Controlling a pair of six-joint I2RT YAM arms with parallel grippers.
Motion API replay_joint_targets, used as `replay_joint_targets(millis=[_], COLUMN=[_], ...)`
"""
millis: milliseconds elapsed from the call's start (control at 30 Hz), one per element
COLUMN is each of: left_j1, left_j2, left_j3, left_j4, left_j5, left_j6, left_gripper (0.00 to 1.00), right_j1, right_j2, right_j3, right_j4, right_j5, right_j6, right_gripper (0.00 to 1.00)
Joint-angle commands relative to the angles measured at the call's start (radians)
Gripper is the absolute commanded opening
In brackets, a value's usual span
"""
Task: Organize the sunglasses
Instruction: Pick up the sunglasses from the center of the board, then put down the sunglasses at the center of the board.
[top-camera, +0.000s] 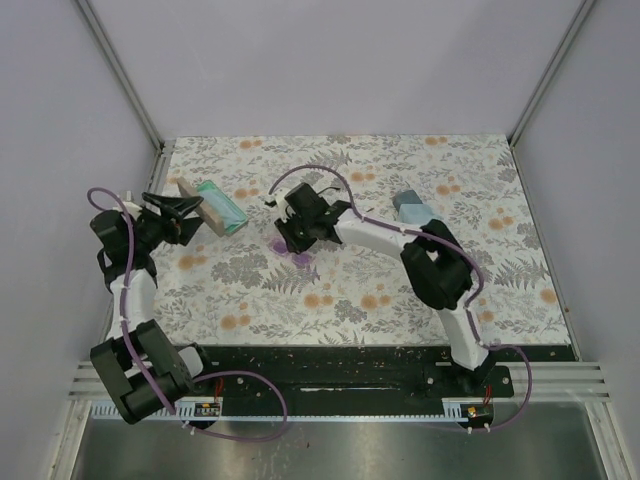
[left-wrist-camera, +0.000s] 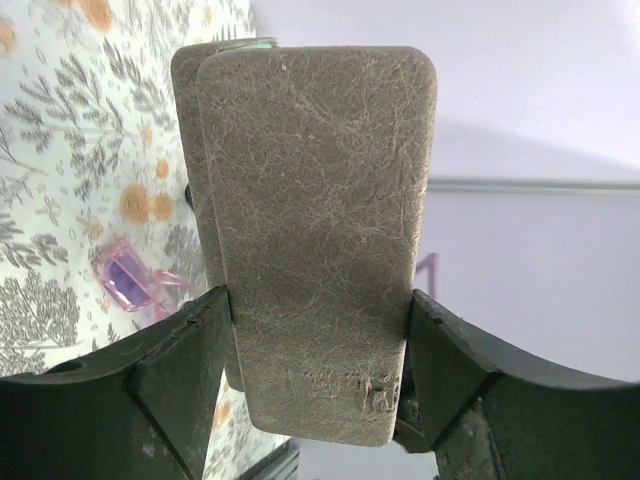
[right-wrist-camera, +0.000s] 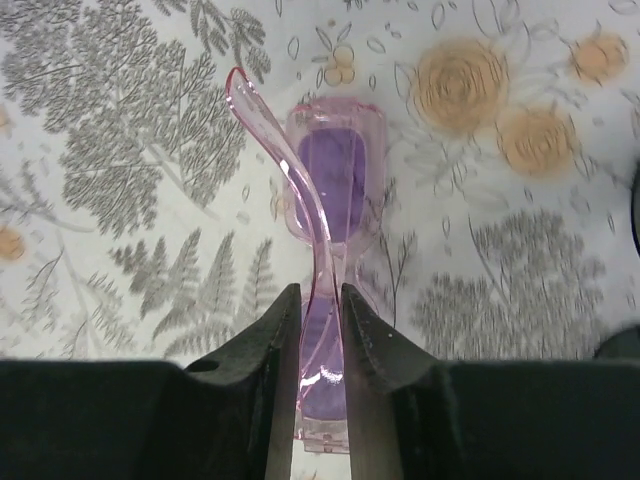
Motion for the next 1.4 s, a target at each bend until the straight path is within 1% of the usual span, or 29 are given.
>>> replay_joint_targets(millis=[0, 100, 133, 233, 333, 400, 600, 733, 800, 867, 933, 1000, 1133, 1367], left_j1=[-0.142, -0.286, -0.322, -0.426, -0.521, -0.567, -0.606, -0.632, -0.647, -0.669, -0.687, -0.71, -0.735, -0.742], left_j2=[-0.042, -0.05, -0.055, -0.072, -0.076, -0.069, -0.072, -0.079, -0.073, -0.062, -0.049, -0.036, -0.013, 0.013], left_j3=[0.036, 0.008, -0.001, -0.042, -0.082, -0.101, -0.151, -0.18, -0.193, -0.208, -0.219, -0.226, -0.229, -0.223], left_j4=[-0.04, -0.031, -0.029, -0.022, 0.01, 0.029, 0.037, 0.023, 0.024, 0.04, 0.064, 0.079, 0.095, 0.109], left_j5=[-0.068, -0.131, -0.151, -0.237, -0.301, -0.321, -0.341, -0.358, -0.363, -0.363, -0.352, -0.349, -0.345, -0.322], left_j6=[0.084, 0.087, 0.09, 0.092, 0.076, 0.072, 0.084, 0.104, 0.113, 0.118, 0.115, 0.113, 0.119, 0.135], left_gripper=[0.5, 0.5, 0.49, 0.49, 0.49, 0.49, 0.49, 0.49, 0.49, 0.49, 0.49, 0.49, 0.49, 0.49], right_j1=[-0.005, -0.016, -0.025, -0.057, -0.098, -0.117, -0.12, -0.12, -0.12, -0.118, -0.118, -0.118, -0.118, -0.12], right_j2=[-0.273, -0.401, -0.439, -0.562, -0.666, -0.723, -0.803, -0.789, -0.769, -0.748, -0.732, -0.728, -0.719, -0.685], right_j3=[-0.194, -0.337, -0.379, -0.495, -0.59, -0.643, -0.756, -0.827, -0.845, -0.851, -0.851, -0.85, -0.845, -0.833], right_j4=[0.132, 0.119, 0.112, 0.063, 0.009, -0.014, -0.08, -0.079, -0.079, -0.076, -0.076, -0.076, -0.076, -0.082], right_j5=[0.082, 0.157, 0.163, 0.255, 0.269, 0.249, 0.234, 0.226, 0.221, 0.212, 0.214, 0.223, 0.246, 0.269], right_j6=[0.112, 0.184, 0.213, 0.295, 0.361, 0.381, 0.414, 0.451, 0.47, 0.479, 0.485, 0.488, 0.479, 0.477], right_gripper=[0.2, 0.18, 0.18, 0.18, 0.18, 0.18, 0.21, 0.23, 0.26, 0.31, 0.41, 0.49, 0.52, 0.52])
